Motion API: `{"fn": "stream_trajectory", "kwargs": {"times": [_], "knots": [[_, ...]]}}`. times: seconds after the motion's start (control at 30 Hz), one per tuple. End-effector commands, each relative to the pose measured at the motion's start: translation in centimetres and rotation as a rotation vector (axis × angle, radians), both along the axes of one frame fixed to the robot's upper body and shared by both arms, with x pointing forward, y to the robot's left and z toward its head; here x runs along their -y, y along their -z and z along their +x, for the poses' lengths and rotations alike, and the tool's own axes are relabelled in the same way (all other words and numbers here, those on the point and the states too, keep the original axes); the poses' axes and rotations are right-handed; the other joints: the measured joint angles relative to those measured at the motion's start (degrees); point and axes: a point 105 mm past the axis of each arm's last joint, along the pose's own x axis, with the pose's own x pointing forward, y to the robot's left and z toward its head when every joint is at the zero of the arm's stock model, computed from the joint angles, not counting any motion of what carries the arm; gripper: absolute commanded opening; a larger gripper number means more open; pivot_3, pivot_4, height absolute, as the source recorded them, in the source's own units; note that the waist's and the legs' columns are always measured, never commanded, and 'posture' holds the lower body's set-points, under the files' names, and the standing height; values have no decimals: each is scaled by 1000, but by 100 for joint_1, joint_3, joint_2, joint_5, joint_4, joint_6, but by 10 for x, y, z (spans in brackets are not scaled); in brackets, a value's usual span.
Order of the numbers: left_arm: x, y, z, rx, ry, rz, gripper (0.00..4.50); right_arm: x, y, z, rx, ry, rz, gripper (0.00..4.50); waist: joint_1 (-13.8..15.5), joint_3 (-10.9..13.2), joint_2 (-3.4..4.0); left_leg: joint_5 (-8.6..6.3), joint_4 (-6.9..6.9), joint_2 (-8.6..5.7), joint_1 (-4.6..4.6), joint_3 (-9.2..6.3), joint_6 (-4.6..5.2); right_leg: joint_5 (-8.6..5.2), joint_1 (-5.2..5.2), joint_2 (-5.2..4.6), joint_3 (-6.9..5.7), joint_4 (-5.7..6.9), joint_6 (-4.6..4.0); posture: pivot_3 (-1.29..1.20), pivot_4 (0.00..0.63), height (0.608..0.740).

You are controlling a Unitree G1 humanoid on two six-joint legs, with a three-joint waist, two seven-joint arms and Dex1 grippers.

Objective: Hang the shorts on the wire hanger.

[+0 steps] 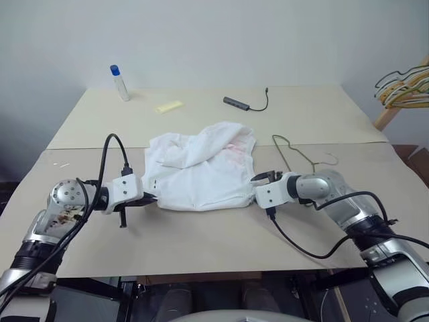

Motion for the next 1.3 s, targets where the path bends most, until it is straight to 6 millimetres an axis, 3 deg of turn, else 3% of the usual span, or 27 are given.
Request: {"fn": "stream_trajectory", "kwargs": {"times": [0.03,0.23,0.4,0.53,0.63,0.77,0.83,0.9,0.93,0.97,1.03,1.07,1.17,1.23,1.3], "knots": [[-3,-17,4,64,-13,-4,0,-1,-4,3,33,-30,-6,2179,2,0,0,0,0,0,1,0,0,0,0,0,0,2,0,54,0,740],[-4,-14,3,66,-15,0,0,0,-3,0,26,-34,5,128,-1,0,0,0,-1,1,2,-3,0,-2,-1,2,0,6,-3,44,0,740],[-6,-19,-12,16,8,-20,0,0,-17,-11,-16,-4,40,58,-4,0,1,0,-1,2,-1,-4,0,-2,-4,2,0,5,-4,28,0,740],[-14,-27,-46,-116,85,1,0,-1,-38,-55,-200,-92,79,58,-6,3,3,-1,-2,3,-6,-2,2,-8,-9,-1,0,5,-3,22,0,740],[-18,-33,-58,-167,102,11,0,-6,-58,-73,-299,-132,139,58,-3,4,4,-1,-1,4,5,-1,2,-10,2,-1,-2,7,-3,15,0,740],[-14,-44,-49,-101,107,-60,0,-16,-88,-59,-311,-79,287,58,-4,8,8,-1,-1,28,50,2,2,-28,43,24,-3,3,19,11,0,740],[-6,-56,-18,56,34,-131,0,-20,-102,-30,-245,27,369,58,18,12,11,-2,-5,47,79,3,1,-34,73,45,-4,-4,14,10,0,740],[3,-96,52,346,-231,-268,0,-23,-140,32,-22,247,527,58,67,14,9,-1,-6,70,96,-4,0,-31,89,74,-12,-6,0,2,0,740],[5,-110,70,417,-305,-306,0,-24,-151,48,47,306,565,58,97,17,-1,1,1,76,102,-7,-3,-25,93,85,-16,1,-10,-4,0,740],[2,-146,96,583,-438,-376,0,-19,-183,75,224,420,649,58,93,12,-11,14,3,77,95,-17,-19,-13,83,92,-20,7,-23,-9,0,740],[-7,-213,116,861,-616,-511,0,-8,-237,99,508,544,777,58,67,8,-27,19,-7,78,86,-23,-28,26,61,92,-20,15,-79,-17,0,740],[-11,-253,113,982,-667,-640,0,-1,-269,101,653,584,866,58,35,1,-37,22,-10,74,38,-22,-42,27,-4,85,-14,28,-80,-17,0,740],[-17,-313,89,1095,-634,-889,0,6,-314,89,830,560,999,58,-76,-28,-55,70,2,67,-143,-11,-180,40,-228,61,-1,139,-77,-17,0,740],[-18,-327,75,1114,-558,-929,0,3,-323,79,883,501,1012,58,-228,-49,-55,63,-2,56,-176,11,-195,39,-277,36,-9,160,-76,-16,0,740],[-16,-320,60,1066,-456,-928,0,-5,-309,72,812,440,982,58,-397,-51,-56,53,-30,20,-174,24,-178,36,-288,-6,-12,153,-70,-8,0,740]]}}
